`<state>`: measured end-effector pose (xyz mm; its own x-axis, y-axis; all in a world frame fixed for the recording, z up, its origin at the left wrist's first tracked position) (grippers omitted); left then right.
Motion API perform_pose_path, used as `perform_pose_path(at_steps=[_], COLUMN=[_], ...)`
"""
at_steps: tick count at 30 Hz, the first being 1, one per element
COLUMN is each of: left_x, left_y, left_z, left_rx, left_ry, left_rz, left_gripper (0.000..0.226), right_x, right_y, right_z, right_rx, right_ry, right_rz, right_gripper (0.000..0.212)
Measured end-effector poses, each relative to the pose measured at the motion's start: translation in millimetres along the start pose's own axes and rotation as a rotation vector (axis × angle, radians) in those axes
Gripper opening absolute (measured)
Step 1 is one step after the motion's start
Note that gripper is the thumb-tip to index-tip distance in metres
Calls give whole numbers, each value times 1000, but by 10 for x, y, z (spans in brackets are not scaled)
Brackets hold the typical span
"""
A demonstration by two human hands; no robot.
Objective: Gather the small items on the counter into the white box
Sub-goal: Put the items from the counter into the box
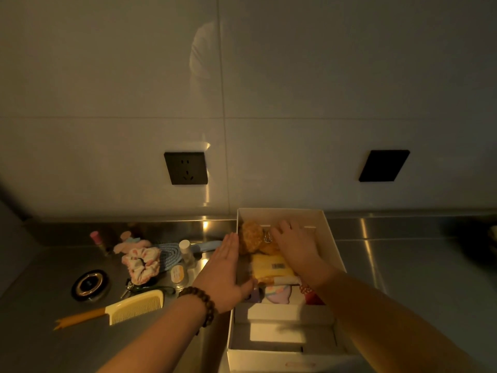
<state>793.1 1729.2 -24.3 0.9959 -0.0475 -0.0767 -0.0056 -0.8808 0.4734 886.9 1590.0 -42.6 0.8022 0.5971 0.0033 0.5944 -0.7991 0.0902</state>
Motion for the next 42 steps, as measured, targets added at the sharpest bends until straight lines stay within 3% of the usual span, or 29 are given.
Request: perform_pose_path(at_steps=[3,8,13,19,24,33,39,42], left_x=[-1,-3,-56,-375,-850,-1644,-1580,-1368], left_y=[12,9,-1,-226,-677,-1719,-2541,-2944], left_z=[-11,-37,-131,-263,-333,-747,-977,-1067], left_rx=[0,30,102,50,68,138,115,74], left_ry=[2,22,114,231,279,351,313,296], left_rz=[-11,-58,-79,-169,-329,-563,-643,-642], left_gripper=[104,98,85,72,76,73,79,82], right_x=[-109,-163,-512,-709,-558,-164,346,713], right_y=[3,50,-63,-360,-1000,-2329,-2898,-3028], right_z=[162,44,-138,-565,-884,-871,-499,-352], right_rx=[91,320,383,508,551,530,568,599], right_ry=[-53,-75,1,192,243,125,27,29], right_rz=[39,98,120,56,-75,-301,-256,-163], right_gripper=[71,63,79,61,58,48,52,64])
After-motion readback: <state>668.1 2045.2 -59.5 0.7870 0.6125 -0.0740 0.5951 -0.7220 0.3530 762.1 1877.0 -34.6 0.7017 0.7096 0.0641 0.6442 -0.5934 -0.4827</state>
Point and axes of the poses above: each hand's wrist, its own x-axis towards the middle knuckle, its own z-axis out of the palm, y = z × x, the point moved 9 cm from there along x, towards the middle knuckle, and after that the axes turned 11 degrees about -z, right-handed, at the moved point
